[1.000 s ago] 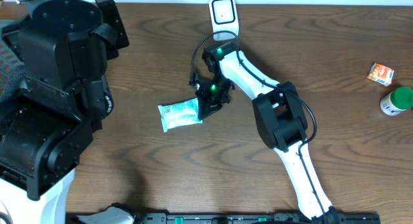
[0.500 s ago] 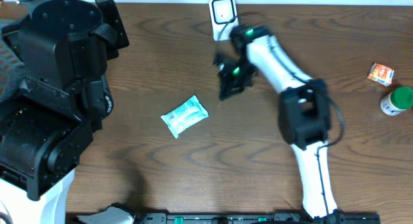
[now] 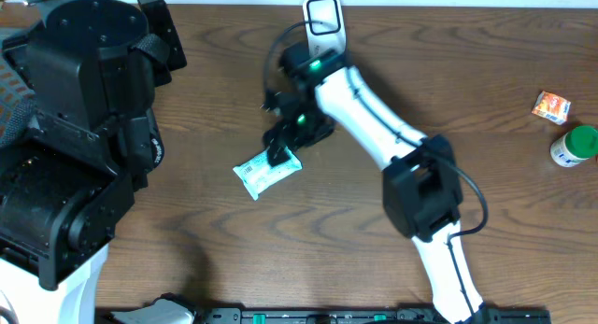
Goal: Scan the item barcode
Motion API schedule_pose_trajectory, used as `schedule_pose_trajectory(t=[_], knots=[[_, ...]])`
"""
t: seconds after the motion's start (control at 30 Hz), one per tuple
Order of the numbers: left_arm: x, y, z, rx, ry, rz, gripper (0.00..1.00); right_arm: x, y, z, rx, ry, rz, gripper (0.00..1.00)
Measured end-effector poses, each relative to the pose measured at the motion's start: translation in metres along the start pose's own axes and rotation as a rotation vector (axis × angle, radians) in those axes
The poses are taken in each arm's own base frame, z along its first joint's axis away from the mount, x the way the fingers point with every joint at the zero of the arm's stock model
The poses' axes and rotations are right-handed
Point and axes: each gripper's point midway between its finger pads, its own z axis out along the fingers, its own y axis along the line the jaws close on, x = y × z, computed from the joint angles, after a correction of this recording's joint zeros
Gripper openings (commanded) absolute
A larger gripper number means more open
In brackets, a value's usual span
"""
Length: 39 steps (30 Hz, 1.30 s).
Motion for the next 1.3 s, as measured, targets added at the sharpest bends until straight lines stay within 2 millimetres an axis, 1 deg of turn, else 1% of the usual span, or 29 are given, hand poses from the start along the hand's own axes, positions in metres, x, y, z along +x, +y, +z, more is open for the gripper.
schedule_pose_trajectory(t=[0.03,0.1,0.2,0.37,0.5,0.6,0.7,0.83,1.0,1.13,1.2,1.3], knots=[[0.0,0.0,0.0,0.001,0.0,0.0,0.98,0.0,0.002,0.007,0.061,0.01,-0.046,0.99],[0.0,0.0,0.0,0.001,0.0,0.0,0.98,0.0,0.0,0.016,0.175,0.028,-0.132,0.99],[0.0,0.0,0.0,0.001,0.0,0.0,0.98,0.001,-0.005,0.024,0.316,0.061,-0.262,0.99],[0.0,0.0,0.0,0.0,0.0,0.0,0.98,-0.001,-0.015,0.027,0.419,0.087,-0.391,0.99],[0.0,0.0,0.0,0.001,0.0,0.0,0.98,-0.004,-0.021,0.026,0.435,0.086,-0.423,0.99],[0.0,0.0,0.0,0.001,0.0,0.0,0.98,-0.005,-0.019,0.027,0.418,0.083,-0.438,0.98],[0.0,0.0,0.0,0.001,0.0,0.0,0.98,-0.002,-0.016,0.032,0.388,0.088,-0.452,0.94],[0.0,0.0,0.0,0.001,0.0,0.0,0.98,0.005,-0.014,0.041,0.371,0.113,-0.46,0.95],[0.0,0.0,0.0,0.001,0.0,0.0,0.98,0.003,-0.01,0.051,0.362,0.097,-0.491,0.96],[0.0,0.0,0.0,0.001,0.0,0.0,0.98,0.002,-0.01,0.054,0.376,0.098,-0.508,0.96],[0.0,0.0,0.0,0.001,0.0,0.0,0.98,0.0,-0.011,0.054,0.398,0.095,-0.518,0.92],[0.0,0.0,0.0,0.0,0.0,0.0,0.98,-0.004,-0.007,0.056,0.416,0.083,-0.541,0.77]])
